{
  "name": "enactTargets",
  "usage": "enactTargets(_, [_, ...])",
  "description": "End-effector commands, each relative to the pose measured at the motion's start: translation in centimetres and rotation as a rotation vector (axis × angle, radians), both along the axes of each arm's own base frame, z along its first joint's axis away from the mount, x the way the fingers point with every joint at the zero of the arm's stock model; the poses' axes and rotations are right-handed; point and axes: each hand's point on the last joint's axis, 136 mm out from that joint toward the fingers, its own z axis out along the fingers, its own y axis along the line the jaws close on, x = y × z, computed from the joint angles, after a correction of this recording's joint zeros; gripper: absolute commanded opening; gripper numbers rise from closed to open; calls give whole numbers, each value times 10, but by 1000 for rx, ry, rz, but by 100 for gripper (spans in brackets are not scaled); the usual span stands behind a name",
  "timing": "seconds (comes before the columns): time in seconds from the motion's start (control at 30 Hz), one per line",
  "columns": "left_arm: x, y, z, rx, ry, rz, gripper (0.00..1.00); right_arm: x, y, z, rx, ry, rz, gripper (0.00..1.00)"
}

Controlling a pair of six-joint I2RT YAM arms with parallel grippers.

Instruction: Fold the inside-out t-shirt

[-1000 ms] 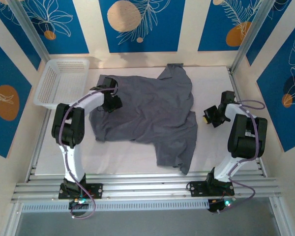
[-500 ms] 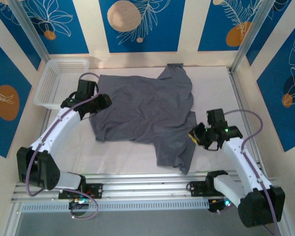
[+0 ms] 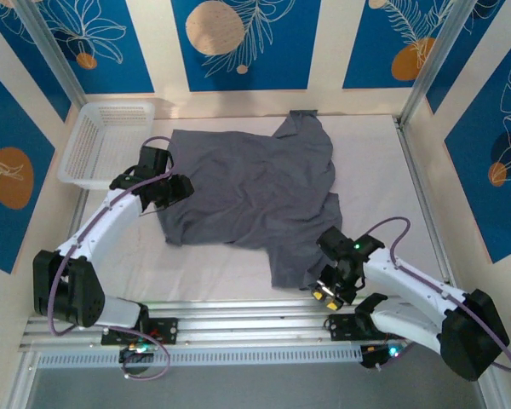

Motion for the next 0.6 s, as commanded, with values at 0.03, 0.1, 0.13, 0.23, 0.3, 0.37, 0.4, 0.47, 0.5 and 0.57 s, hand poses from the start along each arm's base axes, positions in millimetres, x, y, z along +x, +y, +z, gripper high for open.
enactTargets(0.03, [-4,-3,-7,5,17,-21,41,9,5,-8,5,-29,-39,36])
enactTargets(0.1, [-4,-2,-8,7,20,-20,41,14,5,-11,-1,-57,-34,36])
enactTargets(0.13, [-4,-3,-7,4,18,-17,41,16,3,-13,-13,-63,-34,36])
enactTargets(0.23, [-4,-4,-9,-3,21,-16,41,18,-2,-17,-39,-76,-25,36])
enactTargets(0.3, [-4,-4,-9,-4,20,-16,41,20,-4,-20,-46,-87,-11,36])
enactTargets(0.37, [-4,-4,-10,-3,22,-16,41,20,-5,-22,-56,-84,-15,37])
enactTargets(0.4, [-4,-4,-11,-3,24,-18,41,21,-6,-22,-61,-85,-18,37])
enactTargets(0.47, [-3,-4,-13,-6,30,-16,41,20,-6,-22,-64,-86,-22,33])
enactTargets(0.5, [-3,-5,-13,-9,29,-15,41,20,-7,-22,-63,-90,-25,28])
enactTargets(0.57, [-3,-6,-16,-17,35,-13,41,20,-8,-22,-67,-96,-43,23])
